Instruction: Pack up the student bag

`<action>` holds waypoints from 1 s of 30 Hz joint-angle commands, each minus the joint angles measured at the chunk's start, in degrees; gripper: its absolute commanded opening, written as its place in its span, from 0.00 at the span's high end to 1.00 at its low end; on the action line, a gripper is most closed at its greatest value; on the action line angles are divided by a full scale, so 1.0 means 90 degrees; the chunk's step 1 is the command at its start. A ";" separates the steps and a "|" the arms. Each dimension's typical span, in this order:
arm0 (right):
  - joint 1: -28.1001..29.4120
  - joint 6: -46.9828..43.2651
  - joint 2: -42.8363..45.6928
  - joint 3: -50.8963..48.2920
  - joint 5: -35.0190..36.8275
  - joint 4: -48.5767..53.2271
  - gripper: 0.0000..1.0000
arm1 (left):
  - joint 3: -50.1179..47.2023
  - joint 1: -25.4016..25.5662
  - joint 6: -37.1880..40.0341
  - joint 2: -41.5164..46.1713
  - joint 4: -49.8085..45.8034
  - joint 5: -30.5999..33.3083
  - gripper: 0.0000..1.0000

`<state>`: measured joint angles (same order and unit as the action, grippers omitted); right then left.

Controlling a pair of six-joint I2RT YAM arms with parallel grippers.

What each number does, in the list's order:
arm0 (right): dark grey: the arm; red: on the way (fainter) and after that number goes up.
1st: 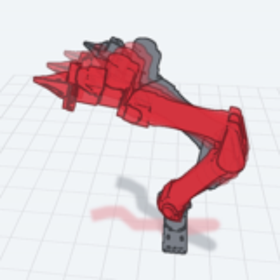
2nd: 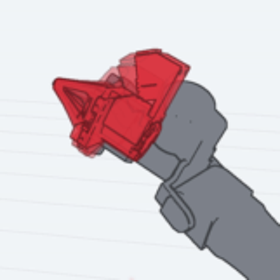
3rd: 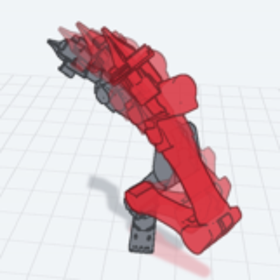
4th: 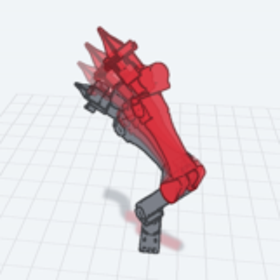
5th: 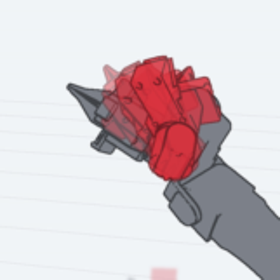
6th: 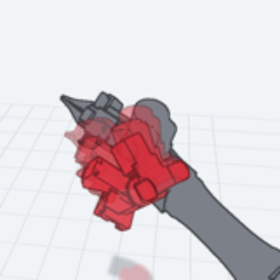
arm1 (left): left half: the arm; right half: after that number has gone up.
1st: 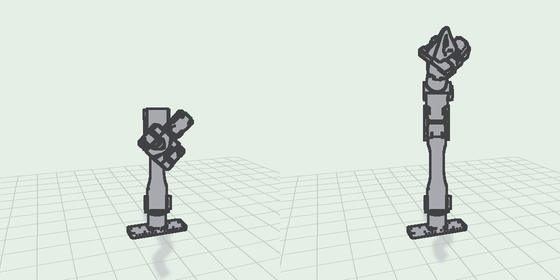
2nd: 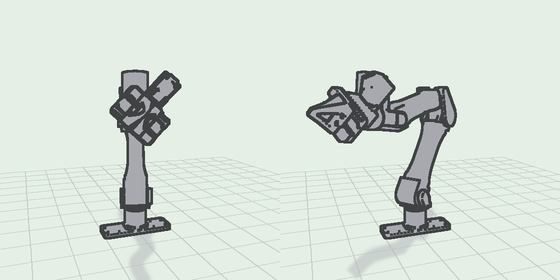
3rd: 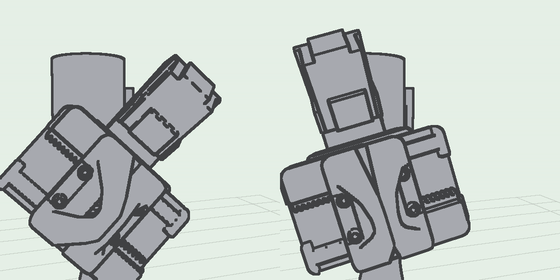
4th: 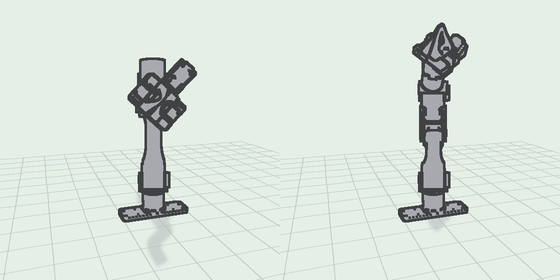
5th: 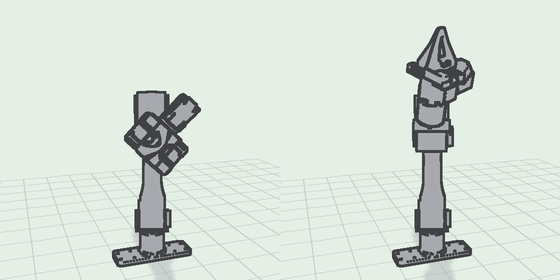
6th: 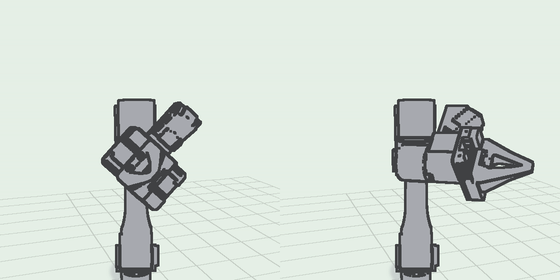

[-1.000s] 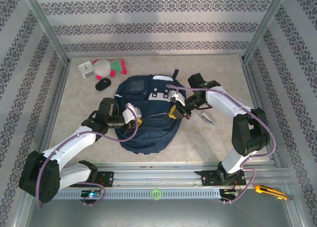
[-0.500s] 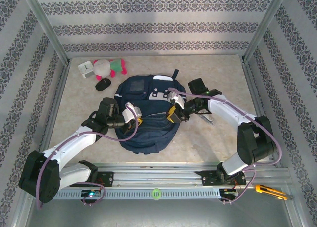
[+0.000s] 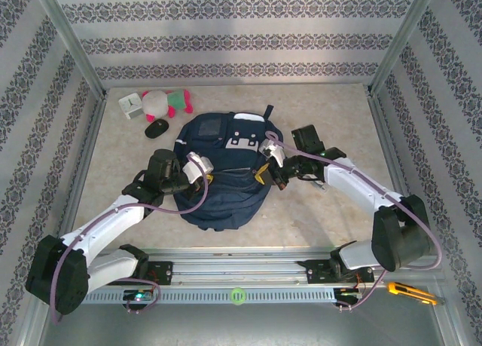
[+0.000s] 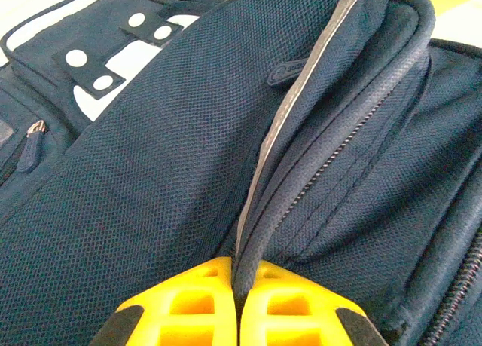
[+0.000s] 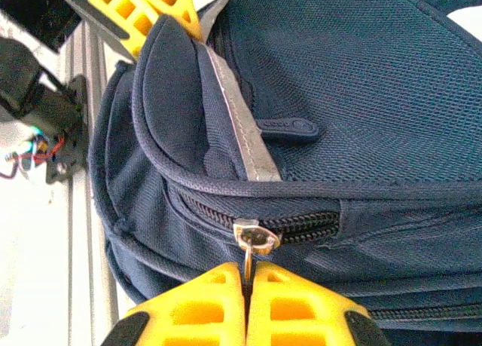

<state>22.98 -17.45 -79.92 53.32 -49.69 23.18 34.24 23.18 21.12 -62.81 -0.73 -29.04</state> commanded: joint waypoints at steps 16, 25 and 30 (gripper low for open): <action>0.1313 0.4208 0.0138 0.0188 0.0964 -0.1233 1.00 | 0.0751 0.1126 -0.1143 -0.0259 0.0630 0.1747 1.00; 0.0849 0.4491 -0.0169 0.0480 0.0584 -0.1105 1.00 | 0.0951 0.2221 -0.2293 -0.0648 0.1017 0.2414 0.96; 0.0329 0.4164 -0.0331 0.0533 0.0593 -0.0640 1.00 | 0.1059 0.2307 -0.2697 -0.0887 0.1271 0.2646 0.59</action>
<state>27.73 22.09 -81.73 55.79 -42.72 16.78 41.06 42.81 2.02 -71.22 3.16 -5.34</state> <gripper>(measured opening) 0.042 0.340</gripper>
